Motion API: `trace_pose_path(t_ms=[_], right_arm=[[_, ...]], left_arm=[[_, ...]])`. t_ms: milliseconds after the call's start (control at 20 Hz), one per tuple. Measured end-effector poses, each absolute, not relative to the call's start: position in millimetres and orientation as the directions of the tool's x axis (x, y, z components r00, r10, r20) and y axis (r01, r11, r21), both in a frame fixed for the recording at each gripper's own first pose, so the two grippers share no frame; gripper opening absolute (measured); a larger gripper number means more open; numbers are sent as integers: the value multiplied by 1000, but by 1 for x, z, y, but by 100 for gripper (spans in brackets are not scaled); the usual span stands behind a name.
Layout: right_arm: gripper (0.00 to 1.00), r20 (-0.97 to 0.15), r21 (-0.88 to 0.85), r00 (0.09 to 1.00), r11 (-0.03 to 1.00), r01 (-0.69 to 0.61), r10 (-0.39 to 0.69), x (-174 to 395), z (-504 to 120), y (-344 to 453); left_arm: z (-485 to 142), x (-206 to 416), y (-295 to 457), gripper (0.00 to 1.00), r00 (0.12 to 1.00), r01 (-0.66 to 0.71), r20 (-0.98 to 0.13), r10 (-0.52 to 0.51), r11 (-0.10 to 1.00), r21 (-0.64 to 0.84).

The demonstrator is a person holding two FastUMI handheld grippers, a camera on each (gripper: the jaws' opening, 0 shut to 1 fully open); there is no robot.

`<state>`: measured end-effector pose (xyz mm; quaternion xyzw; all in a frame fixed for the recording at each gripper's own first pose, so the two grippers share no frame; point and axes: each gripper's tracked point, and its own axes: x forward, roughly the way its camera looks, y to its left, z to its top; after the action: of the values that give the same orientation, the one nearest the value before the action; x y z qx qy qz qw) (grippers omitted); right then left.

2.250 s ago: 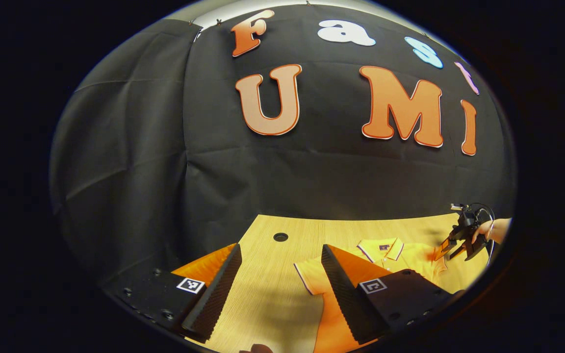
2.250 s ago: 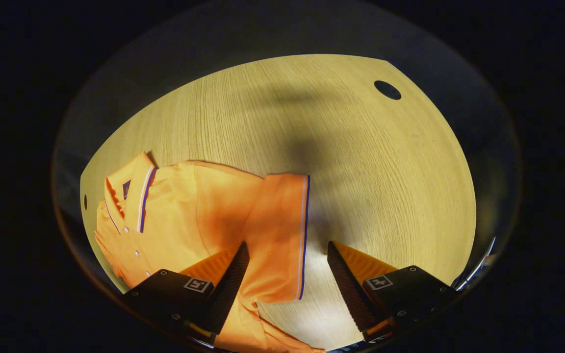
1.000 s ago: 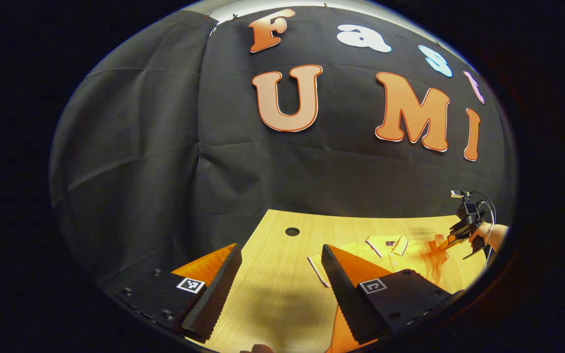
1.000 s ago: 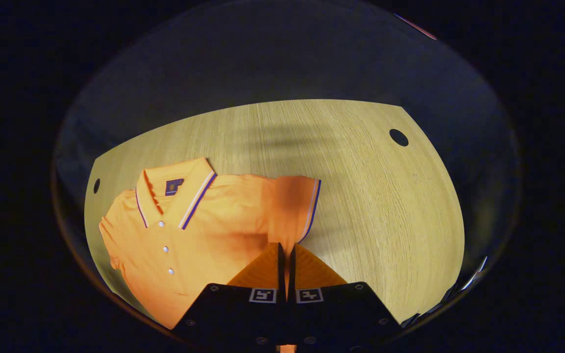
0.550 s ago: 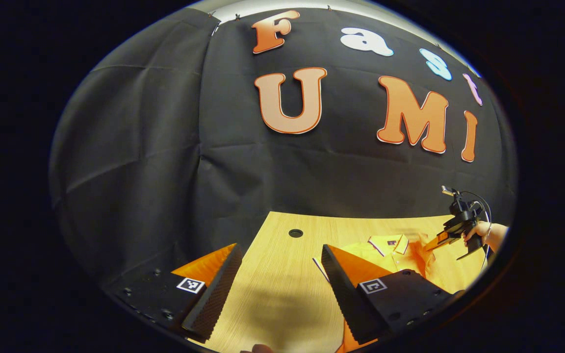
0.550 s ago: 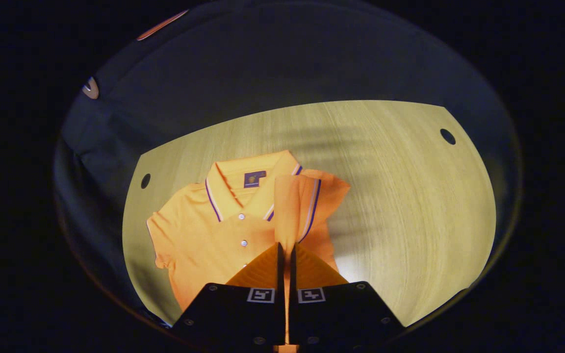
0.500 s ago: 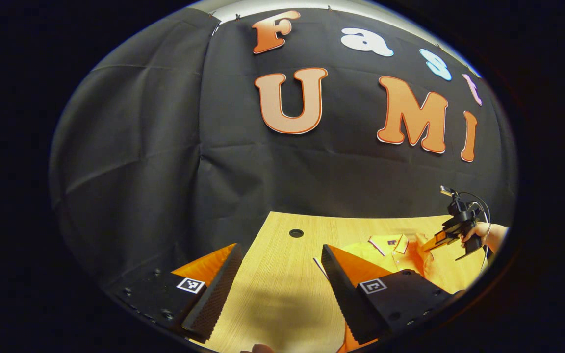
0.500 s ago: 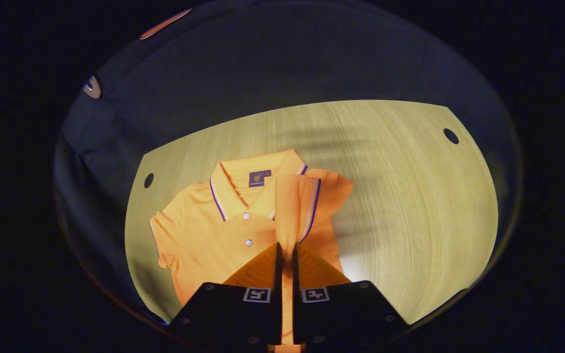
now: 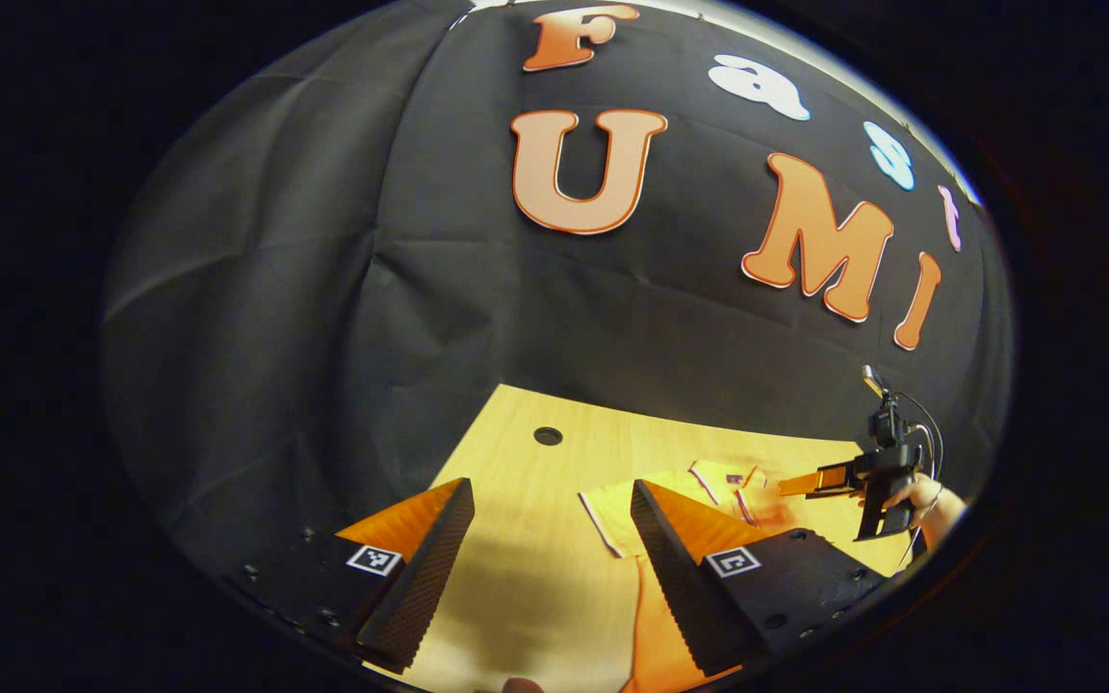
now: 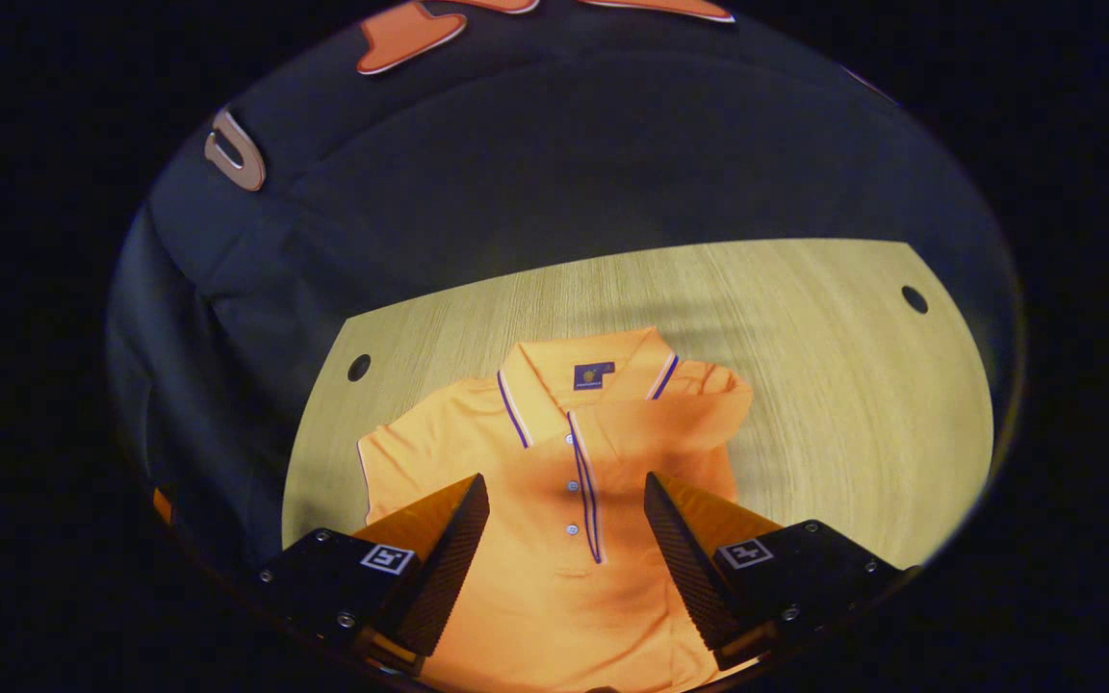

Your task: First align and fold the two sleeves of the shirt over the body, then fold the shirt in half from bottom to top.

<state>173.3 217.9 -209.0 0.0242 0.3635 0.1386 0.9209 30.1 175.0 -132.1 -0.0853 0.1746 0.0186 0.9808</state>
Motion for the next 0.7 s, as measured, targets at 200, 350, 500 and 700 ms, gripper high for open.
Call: trace_pose_path(t_ms=[200, 350, 500, 700], right_arm=[[99, -537, 97, 803, 964, -247, 260, 169, -154, 200], [98, -458, 87, 850, 965, -247, 259, 160, -111, 183], [98, -404, 100, 872, 961, -259, 277, 149, -79, 168], [98, -371, 89, 883, 957, -275, 288, 135, -53, 145]], left_arm=[[-152, 63, 166, 99, 919, -76, -393, -5, 979, -191], [-170, 86, 148, 98, 888, -54, -457, -50, 976, -211], [-186, 111, 128, 98, 849, -45, -521, -92, 968, -246], [-217, 144, 113, 99, 784, -75, -610, -114, 958, -276]])
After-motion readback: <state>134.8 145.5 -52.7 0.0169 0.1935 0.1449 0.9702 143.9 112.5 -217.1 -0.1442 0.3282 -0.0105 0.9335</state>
